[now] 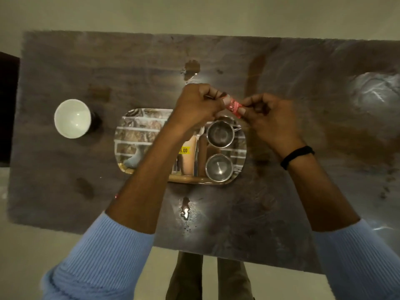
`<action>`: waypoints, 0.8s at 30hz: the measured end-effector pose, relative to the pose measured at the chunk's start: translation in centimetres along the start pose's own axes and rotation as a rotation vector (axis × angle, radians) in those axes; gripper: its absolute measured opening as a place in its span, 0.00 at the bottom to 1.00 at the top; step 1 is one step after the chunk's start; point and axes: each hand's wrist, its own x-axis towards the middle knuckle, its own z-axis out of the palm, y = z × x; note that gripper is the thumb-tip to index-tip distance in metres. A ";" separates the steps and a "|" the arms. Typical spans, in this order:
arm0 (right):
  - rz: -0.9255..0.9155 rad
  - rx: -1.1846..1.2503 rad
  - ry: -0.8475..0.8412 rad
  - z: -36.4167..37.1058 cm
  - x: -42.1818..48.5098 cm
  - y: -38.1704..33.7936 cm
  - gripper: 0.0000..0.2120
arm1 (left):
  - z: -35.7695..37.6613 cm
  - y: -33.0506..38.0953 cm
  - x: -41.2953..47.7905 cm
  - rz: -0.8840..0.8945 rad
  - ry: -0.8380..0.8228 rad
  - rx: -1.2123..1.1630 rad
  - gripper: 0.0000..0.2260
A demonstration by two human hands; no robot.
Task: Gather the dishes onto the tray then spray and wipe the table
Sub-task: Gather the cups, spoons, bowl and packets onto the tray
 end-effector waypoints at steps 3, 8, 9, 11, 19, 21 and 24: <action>-0.042 0.027 -0.042 3.5 -1.0 -2.7 0.08 | -4.4 -1.8 -1.6 -0.034 0.037 -0.058 0.05; -0.090 -0.197 -0.129 10.8 -0.8 -5.0 0.04 | -9.8 -6.4 -2.6 -0.137 0.202 -0.034 0.09; -0.101 -0.241 -0.141 12.2 -0.6 -5.1 0.04 | -10.3 -7.1 -2.8 -0.153 0.211 -0.032 0.07; -0.106 -0.358 -0.152 14.8 -0.3 -5.2 0.06 | -11.3 -8.7 -3.0 -0.155 0.239 -0.018 0.05; 0.001 -0.623 -0.051 19.6 -1.3 -4.1 0.08 | -11.5 -13.0 -0.5 -0.114 0.314 0.032 0.02; 0.057 -0.584 -0.010 20.4 -1.8 -3.5 0.07 | -11.3 -13.1 0.3 -0.097 0.306 0.046 0.03; 0.128 -0.541 0.042 21.3 -2.5 -2.9 0.09 | -10.8 -12.8 1.1 -0.033 0.270 0.102 0.02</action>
